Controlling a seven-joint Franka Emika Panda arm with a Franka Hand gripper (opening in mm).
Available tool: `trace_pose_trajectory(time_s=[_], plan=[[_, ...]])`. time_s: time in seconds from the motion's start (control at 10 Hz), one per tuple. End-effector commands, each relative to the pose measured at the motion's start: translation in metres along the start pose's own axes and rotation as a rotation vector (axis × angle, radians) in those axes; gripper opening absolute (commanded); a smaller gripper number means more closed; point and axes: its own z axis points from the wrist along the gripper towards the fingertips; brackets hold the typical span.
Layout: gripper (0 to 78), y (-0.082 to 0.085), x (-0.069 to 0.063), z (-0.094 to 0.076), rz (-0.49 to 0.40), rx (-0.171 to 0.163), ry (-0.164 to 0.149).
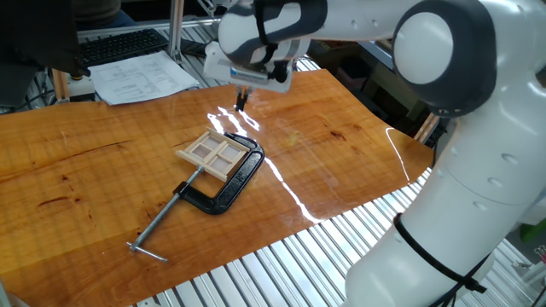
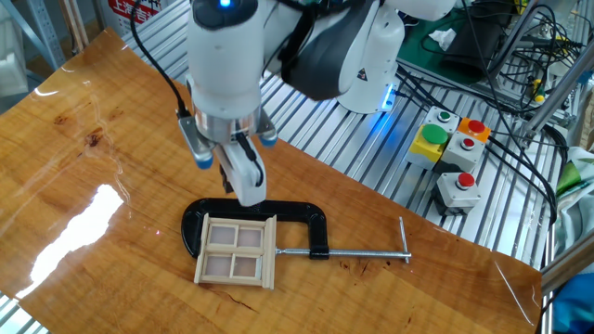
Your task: Open a sliding window
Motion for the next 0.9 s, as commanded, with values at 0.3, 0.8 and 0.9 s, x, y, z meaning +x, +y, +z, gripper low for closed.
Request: trace_pose_trajectory(time_s=[0.3,0.8,0.9], plan=[[0.0,0.005,-0.006,0.037,0.010,-0.016,-0.030],[0.0,0.005,-0.017,0.067,0.009,-0.018,-0.032],[0.0,0.005,-0.018,0.069,0.008,-0.018,-0.033]])
